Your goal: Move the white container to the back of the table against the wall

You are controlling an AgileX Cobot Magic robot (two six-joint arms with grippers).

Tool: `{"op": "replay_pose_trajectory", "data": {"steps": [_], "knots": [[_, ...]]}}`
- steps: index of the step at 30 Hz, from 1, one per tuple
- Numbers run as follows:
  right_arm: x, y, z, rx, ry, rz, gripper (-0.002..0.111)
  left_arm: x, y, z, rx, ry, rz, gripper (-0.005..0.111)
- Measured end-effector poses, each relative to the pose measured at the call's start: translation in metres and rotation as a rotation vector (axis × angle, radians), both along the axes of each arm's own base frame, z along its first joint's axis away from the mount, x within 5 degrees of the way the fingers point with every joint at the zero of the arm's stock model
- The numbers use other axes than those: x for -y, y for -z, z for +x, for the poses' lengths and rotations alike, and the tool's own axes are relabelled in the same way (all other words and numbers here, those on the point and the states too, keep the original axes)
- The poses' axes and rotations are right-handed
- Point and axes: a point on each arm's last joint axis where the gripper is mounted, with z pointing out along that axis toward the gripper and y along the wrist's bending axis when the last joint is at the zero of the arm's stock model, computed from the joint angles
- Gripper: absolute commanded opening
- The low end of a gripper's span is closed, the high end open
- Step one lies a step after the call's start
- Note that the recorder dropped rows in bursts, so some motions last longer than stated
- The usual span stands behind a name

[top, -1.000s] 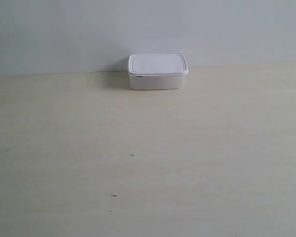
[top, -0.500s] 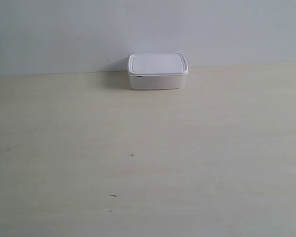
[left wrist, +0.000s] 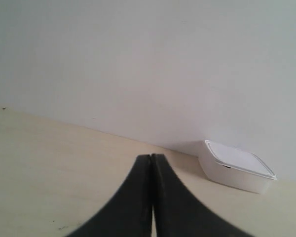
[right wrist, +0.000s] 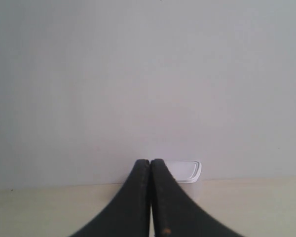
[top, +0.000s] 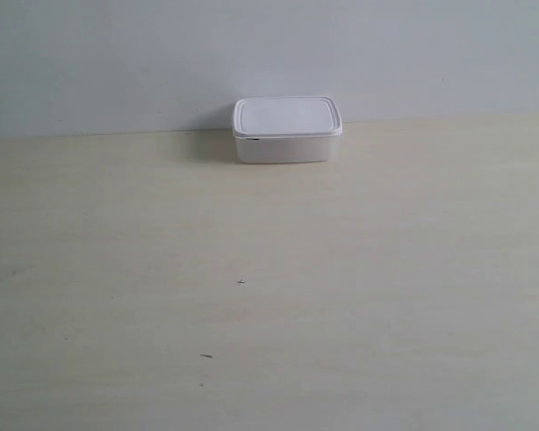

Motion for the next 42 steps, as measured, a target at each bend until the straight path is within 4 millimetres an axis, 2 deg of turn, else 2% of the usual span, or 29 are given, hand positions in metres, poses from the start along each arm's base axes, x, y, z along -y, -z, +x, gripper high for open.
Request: {"op": "replay_pose_trajectory", "data": {"steps": [7,12,16,29,36,42], "knots": [[0.000,0.000,0.000,0.000,0.000,0.000,0.000,0.004,0.001,0.000,-0.007,0.039,0.002,0.000],[0.000,0.000,0.000,0.000,0.000,0.000,0.000,0.019,0.003,0.000,-0.037,0.214,0.001,0.000],[0.000,0.000,0.000,0.000,0.000,0.000,0.000,0.021,0.000,0.000,-0.005,0.237,-0.051,0.000],[0.000,0.000,0.000,0.000,0.000,0.000,0.000,-0.006,-0.019,-0.004,0.172,-0.111,0.273,0.000],[0.000,0.000,0.000,0.000,0.000,0.000,0.000,-0.017,-0.002,-0.004,-0.060,-0.212,0.407,0.000],[0.000,0.000,0.000,0.000,0.000,0.000,0.000,-0.017,0.007,-0.004,-0.154,-0.197,0.366,0.000]]}}
